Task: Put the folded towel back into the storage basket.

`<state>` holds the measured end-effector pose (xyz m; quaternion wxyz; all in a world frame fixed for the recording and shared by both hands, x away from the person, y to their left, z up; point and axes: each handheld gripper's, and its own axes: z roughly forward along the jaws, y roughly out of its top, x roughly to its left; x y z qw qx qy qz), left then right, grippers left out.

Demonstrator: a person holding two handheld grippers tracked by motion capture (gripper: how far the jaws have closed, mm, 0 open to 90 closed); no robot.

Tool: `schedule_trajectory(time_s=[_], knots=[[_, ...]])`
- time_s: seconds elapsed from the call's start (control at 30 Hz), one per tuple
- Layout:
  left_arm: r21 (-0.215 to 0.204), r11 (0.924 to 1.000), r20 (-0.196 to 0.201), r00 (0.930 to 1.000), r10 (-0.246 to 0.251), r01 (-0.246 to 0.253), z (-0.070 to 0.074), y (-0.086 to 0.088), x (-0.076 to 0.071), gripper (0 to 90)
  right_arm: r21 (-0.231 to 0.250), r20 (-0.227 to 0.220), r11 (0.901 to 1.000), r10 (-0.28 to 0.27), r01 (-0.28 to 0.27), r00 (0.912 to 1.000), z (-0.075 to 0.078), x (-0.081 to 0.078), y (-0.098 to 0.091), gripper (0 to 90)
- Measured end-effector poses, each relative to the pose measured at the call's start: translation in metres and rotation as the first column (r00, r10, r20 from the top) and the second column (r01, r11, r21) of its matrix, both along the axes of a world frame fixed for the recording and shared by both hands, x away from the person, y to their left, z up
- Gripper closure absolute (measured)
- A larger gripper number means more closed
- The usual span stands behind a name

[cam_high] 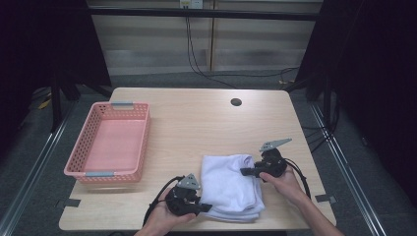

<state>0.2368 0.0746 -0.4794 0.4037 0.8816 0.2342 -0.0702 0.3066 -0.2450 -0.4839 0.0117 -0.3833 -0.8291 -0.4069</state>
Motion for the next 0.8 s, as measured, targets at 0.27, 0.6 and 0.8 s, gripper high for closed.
schedule_trajectory(time_s=[0.27,0.6,0.8], knots=[[-0.021,0.9998,0.023,0.9997,0.006,-0.005,0.009,-0.002,0.007,72.2,0.037,0.026,0.9990,-0.025,0.024,0.9994,0.013,0.007,-0.007,71.5],[-0.061,0.9981,0.046,0.9989,0.008,-0.005,0.028,-0.005,0.012,72.3,0.061,0.041,0.9976,-0.037,0.034,0.9985,0.027,0.010,-0.015,71.9],[-0.069,0.9976,0.063,0.9980,0.008,-0.004,0.039,-0.004,0.018,72.2,0.073,0.061,0.9967,-0.040,0.036,0.9973,0.038,0.017,-0.015,72.1]])
